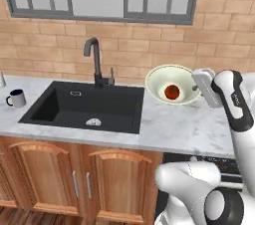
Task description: Move the mug from next to the sink to the open cabinet. Then, move the bowl with the tomato to the fridge to clear the area for faucet cleaning.
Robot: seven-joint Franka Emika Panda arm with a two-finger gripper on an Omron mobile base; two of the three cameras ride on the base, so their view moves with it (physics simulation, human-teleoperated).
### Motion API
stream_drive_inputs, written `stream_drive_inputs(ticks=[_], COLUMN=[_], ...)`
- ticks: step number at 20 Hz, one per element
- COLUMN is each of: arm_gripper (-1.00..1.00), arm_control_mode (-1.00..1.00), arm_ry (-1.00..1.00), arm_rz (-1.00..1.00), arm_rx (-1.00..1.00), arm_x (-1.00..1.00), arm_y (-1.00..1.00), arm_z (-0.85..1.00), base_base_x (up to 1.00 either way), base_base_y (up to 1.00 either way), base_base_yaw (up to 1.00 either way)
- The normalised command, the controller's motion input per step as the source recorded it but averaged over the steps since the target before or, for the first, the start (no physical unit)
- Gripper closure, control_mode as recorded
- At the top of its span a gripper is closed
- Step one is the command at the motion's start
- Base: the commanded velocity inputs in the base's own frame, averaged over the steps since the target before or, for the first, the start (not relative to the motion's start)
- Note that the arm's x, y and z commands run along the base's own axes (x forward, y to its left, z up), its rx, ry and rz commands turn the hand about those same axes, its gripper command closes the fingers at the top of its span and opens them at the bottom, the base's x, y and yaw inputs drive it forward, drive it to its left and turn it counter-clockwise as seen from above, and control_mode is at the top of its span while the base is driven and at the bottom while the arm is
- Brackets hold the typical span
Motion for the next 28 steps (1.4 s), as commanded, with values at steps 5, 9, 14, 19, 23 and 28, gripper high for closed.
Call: stream_drive_inputs(ticks=[5,9,14,19,23,28], arm_gripper=[1.00,1.00,1.00,1.00,1.00,1.00], arm_control_mode=[1.00,1.00,1.00,1.00,1.00,1.00], arm_ry=[0.00,0.00,0.00,0.00,0.00,0.00], arm_rz=[0.00,0.00,0.00,0.00,0.00,0.00], arm_rx=[0.00,0.00,0.00,0.00,0.00,0.00], arm_x=[0.00,0.00,0.00,0.00,0.00,0.00], arm_y=[0.00,0.00,0.00,0.00,0.00,0.00], arm_z=[0.00,0.00,0.00,0.00,0.00,0.00], base_base_x=[0.00,-0.03,-0.05,0.00,-0.02,-0.01], base_base_y=[0.12,0.16,0.20,0.25,0.18,0.05], base_base_yaw=[0.93,0.93,0.89,0.82,0.89,0.97])
